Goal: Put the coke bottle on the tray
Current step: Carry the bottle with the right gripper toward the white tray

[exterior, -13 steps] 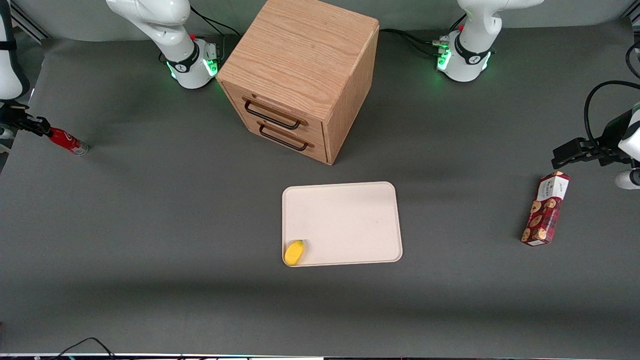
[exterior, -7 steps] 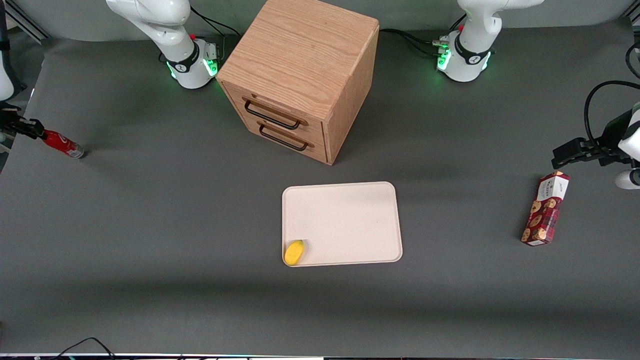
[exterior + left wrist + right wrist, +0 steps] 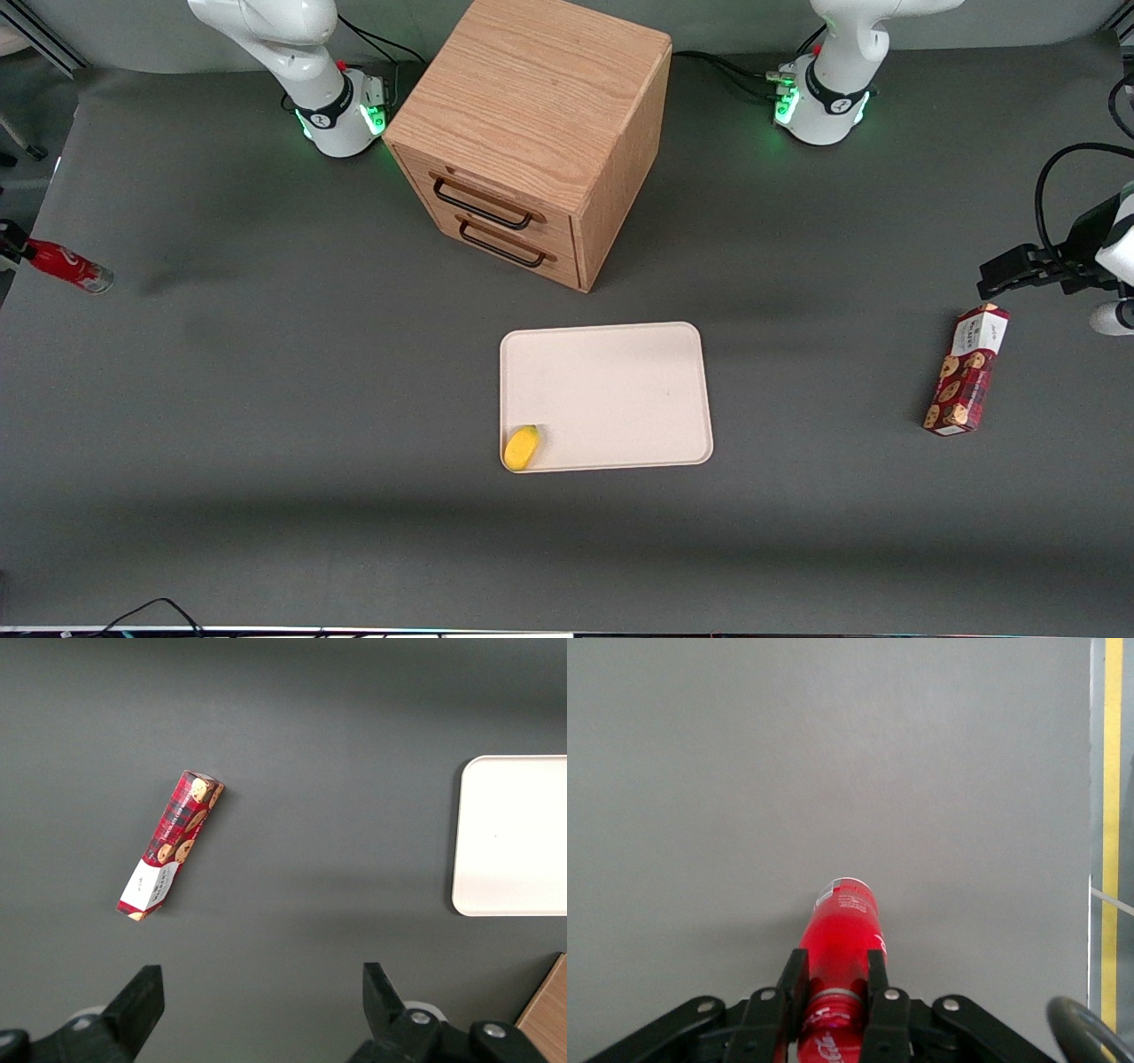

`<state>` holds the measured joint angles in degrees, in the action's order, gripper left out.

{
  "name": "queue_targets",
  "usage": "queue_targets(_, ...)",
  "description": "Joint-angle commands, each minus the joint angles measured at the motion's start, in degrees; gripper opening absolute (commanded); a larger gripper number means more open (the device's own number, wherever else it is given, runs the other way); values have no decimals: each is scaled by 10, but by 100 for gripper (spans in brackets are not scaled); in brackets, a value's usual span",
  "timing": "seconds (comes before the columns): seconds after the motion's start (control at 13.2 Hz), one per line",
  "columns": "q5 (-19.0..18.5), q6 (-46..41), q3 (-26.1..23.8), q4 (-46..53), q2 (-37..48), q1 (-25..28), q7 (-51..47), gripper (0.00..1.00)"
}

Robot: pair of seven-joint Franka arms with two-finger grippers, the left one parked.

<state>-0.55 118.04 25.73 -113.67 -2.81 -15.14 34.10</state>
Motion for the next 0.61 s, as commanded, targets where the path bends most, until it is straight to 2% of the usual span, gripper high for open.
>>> queue_targets(0.0, 5, -73, -47, 74, 2, 1, -81, 0)
queue_targets(0.53, -1, -227, -256, 208, 1, 1, -413, 0)
